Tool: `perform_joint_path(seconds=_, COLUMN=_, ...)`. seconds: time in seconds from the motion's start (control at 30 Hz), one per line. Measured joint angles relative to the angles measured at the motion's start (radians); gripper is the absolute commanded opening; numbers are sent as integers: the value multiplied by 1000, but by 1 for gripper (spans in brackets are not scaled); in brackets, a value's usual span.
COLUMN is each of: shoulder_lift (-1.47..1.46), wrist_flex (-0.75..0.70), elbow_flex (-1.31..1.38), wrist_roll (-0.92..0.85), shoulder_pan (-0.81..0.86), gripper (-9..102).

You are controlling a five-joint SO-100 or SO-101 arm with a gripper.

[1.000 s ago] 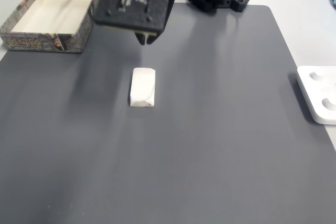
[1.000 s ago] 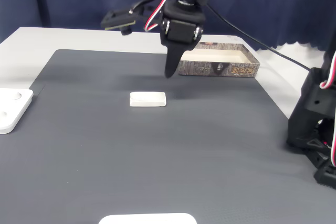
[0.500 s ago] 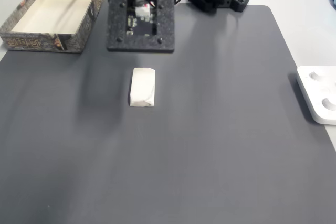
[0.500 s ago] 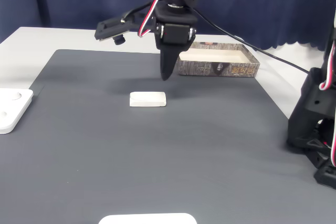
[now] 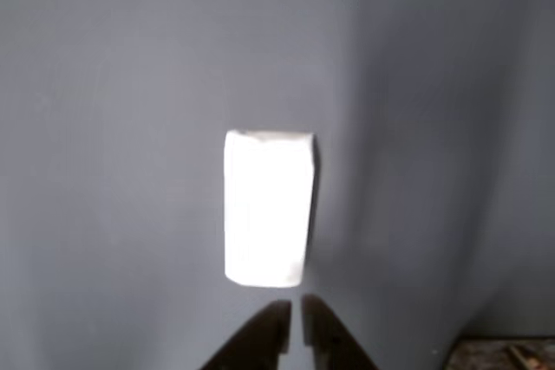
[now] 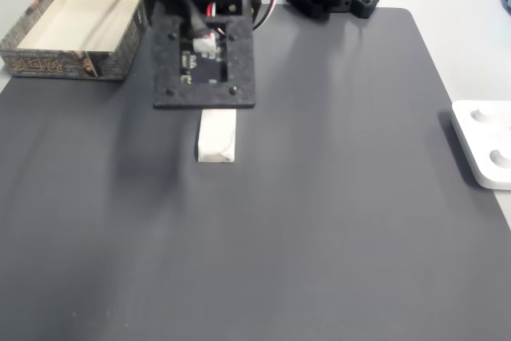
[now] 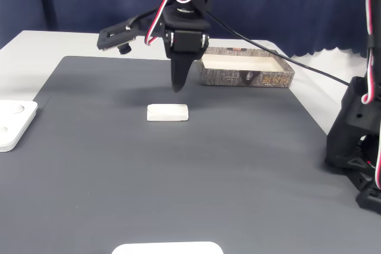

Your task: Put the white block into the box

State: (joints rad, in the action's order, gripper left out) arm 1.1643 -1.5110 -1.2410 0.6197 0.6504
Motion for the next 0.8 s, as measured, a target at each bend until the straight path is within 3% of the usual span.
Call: perform_joint_path(seconds=0.8, shoulder_lift=-146, wrist_flex=-100, elbow_flex=187, wrist_roll=91, shoulder_pan=-28, gripper=0)
